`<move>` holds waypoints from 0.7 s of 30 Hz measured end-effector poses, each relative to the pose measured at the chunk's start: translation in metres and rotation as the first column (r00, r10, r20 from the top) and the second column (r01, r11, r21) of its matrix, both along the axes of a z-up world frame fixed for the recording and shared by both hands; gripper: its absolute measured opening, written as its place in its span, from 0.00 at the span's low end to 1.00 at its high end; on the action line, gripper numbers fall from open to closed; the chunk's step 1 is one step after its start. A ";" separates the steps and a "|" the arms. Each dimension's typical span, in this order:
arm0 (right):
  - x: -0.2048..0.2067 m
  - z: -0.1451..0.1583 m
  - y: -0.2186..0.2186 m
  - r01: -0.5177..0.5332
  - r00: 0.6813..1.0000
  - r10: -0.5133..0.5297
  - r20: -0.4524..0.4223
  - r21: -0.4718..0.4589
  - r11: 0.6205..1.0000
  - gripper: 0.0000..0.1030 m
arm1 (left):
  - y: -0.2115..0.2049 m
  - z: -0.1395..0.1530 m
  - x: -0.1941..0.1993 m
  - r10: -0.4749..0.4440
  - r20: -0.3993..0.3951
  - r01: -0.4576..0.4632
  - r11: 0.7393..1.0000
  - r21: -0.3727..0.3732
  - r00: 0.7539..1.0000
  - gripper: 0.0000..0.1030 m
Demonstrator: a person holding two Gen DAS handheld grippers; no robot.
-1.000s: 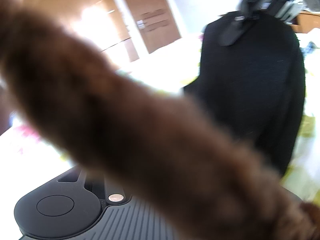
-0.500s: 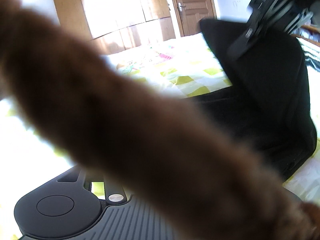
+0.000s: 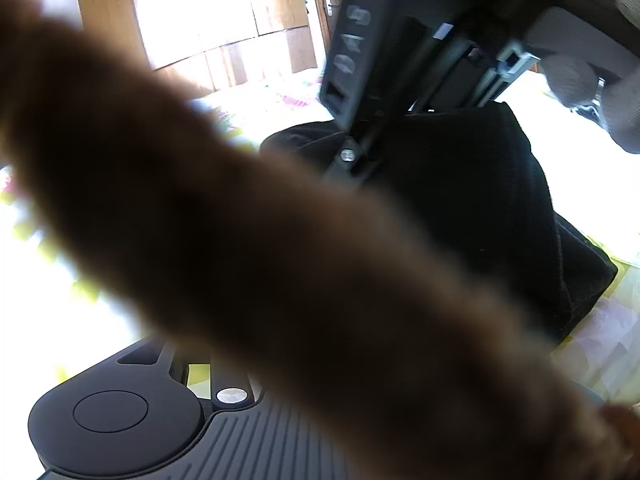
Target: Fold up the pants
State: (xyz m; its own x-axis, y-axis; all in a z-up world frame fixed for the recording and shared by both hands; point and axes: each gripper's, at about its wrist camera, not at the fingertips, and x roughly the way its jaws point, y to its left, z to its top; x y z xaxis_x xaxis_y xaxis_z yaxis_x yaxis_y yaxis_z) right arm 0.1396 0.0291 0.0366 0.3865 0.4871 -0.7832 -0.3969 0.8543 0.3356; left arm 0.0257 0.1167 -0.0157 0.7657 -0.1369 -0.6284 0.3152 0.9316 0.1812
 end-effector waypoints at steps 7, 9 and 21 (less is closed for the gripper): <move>0.004 -0.018 0.018 0.020 0.999 -0.020 -0.043 -0.003 1.000 0.33 | 0.002 0.001 -0.006 0.017 0.024 -0.017 1.000 -0.003 1.000 0.37; 0.010 -0.016 0.011 0.025 0.995 -0.016 -0.097 0.085 0.996 0.43 | 0.006 0.003 -0.011 0.053 0.047 -0.053 0.999 -0.012 0.997 0.46; 0.027 0.018 -0.009 -0.222 0.953 0.228 0.199 -0.052 0.974 0.51 | 0.045 0.047 -0.080 0.190 -0.024 -0.191 0.953 -0.235 0.981 0.59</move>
State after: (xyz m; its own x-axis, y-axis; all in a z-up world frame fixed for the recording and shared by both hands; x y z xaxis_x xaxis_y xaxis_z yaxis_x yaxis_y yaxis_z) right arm 0.1669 0.0203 0.0549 0.4215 0.5580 -0.7149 -0.6369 0.7433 0.2046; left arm -0.0540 0.1619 0.0311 0.7913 -0.1327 -0.5969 0.1279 0.9905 -0.0505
